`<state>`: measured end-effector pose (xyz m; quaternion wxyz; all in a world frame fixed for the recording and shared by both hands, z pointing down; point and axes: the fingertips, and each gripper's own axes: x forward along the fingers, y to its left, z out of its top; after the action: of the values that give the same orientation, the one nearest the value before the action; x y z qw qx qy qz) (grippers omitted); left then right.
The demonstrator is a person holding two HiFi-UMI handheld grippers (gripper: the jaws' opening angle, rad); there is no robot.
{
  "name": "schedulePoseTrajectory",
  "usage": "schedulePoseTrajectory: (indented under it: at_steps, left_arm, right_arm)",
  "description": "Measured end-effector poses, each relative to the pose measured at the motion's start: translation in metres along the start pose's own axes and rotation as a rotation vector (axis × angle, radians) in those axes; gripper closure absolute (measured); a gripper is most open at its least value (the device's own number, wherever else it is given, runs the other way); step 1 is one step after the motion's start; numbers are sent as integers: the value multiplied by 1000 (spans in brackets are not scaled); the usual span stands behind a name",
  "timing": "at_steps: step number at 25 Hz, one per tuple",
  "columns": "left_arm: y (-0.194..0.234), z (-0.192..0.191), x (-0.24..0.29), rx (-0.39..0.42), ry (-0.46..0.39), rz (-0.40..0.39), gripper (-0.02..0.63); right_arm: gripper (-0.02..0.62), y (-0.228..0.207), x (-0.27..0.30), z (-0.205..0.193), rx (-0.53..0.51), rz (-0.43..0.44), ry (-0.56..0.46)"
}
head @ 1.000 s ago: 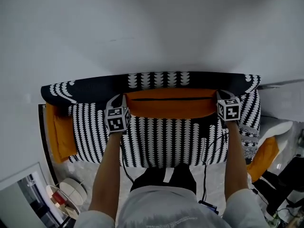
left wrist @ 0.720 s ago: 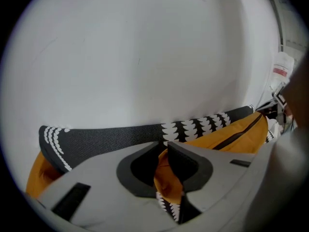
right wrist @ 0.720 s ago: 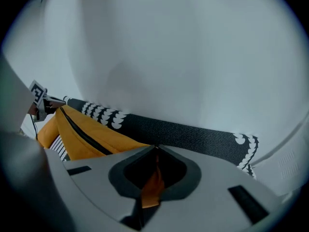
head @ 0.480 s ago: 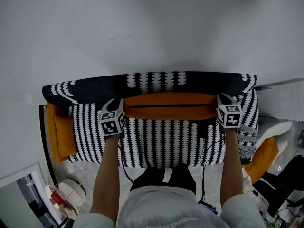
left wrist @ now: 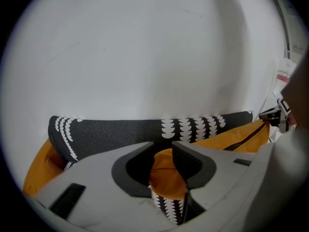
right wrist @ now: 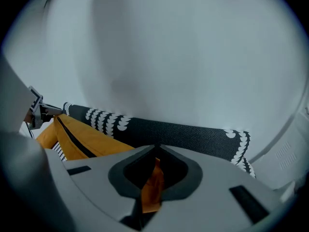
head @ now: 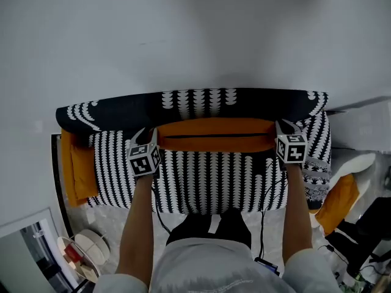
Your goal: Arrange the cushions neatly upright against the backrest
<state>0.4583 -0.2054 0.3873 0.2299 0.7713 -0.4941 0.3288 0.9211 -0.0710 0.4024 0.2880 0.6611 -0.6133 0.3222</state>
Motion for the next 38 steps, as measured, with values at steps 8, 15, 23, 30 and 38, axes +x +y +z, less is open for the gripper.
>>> schedulePoseTrajectory:
  at_steps: [8, 15, 23, 30, 38]
  left_arm:
    - [5, 3, -12, -8, -52, 18, 460]
    - [9, 13, -31, -18, -100, 35, 460]
    - [2, 27, -75, -18, -174, 46, 460]
    - [-19, 28, -125, 1, -224, 38, 460]
    - [-77, 18, -186, 111, -268, -36, 492]
  right_arm:
    - [583, -10, -7, 10, -24, -30, -33]
    - [583, -14, -29, 37, -54, -47, -99]
    - [583, -18, -80, 60, -40, -76, -180]
    - [583, -11, -134, 52, -48, -59, -199]
    - [584, 30, -193, 38, -85, 46, -222]
